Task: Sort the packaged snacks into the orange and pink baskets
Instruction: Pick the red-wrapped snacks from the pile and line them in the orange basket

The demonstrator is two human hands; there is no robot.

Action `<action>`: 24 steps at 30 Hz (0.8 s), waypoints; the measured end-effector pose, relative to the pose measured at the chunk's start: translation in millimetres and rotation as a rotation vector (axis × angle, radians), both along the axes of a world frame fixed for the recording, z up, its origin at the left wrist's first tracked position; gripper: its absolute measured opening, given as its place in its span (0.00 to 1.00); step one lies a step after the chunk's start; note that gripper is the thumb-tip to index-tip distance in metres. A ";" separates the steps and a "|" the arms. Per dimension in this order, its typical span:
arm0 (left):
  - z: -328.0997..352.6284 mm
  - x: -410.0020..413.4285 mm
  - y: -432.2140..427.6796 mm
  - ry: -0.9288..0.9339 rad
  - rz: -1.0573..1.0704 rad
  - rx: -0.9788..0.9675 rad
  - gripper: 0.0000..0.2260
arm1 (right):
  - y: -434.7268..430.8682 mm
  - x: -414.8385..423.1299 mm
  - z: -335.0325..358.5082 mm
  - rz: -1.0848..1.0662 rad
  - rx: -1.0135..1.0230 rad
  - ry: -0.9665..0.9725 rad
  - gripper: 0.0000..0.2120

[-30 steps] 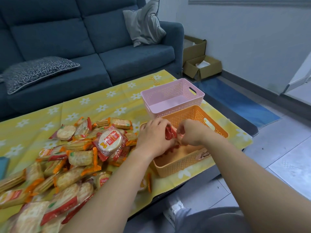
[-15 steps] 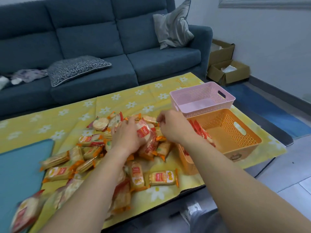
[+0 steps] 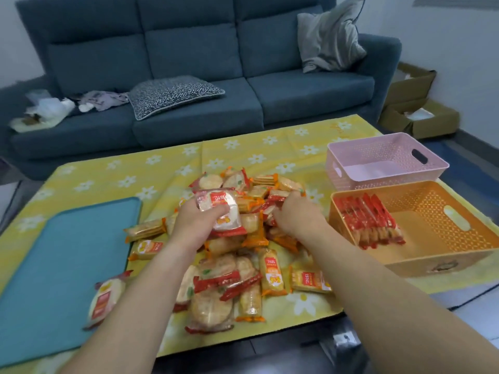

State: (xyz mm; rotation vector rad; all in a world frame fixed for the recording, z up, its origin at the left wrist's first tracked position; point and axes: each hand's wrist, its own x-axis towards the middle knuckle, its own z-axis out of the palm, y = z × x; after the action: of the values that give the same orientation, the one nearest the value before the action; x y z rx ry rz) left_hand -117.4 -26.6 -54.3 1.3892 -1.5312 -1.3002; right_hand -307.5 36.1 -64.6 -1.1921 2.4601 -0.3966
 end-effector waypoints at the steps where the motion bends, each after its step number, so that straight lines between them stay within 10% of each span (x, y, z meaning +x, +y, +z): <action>1: -2.2 2.7 -0.7 0.011 -0.002 0.017 0.06 | -2.2 1.0 -3.5 -0.051 -0.043 -0.042 0.29; 14: 0.9 -31.7 -13.3 0.249 -0.197 0.137 0.10 | 20.7 -47.6 50.9 -0.143 -0.357 -0.201 0.15; 24: 2.0 -47.4 -32.6 0.447 -0.251 0.211 0.22 | -10.2 -30.1 49.5 0.001 -0.645 -0.844 0.06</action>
State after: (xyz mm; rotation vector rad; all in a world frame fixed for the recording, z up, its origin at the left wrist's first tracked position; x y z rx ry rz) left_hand -164.8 -59.2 -52.2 0.9532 -1.3138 -1.8270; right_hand -337.6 25.9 -15.1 -0.9353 1.6175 -1.4293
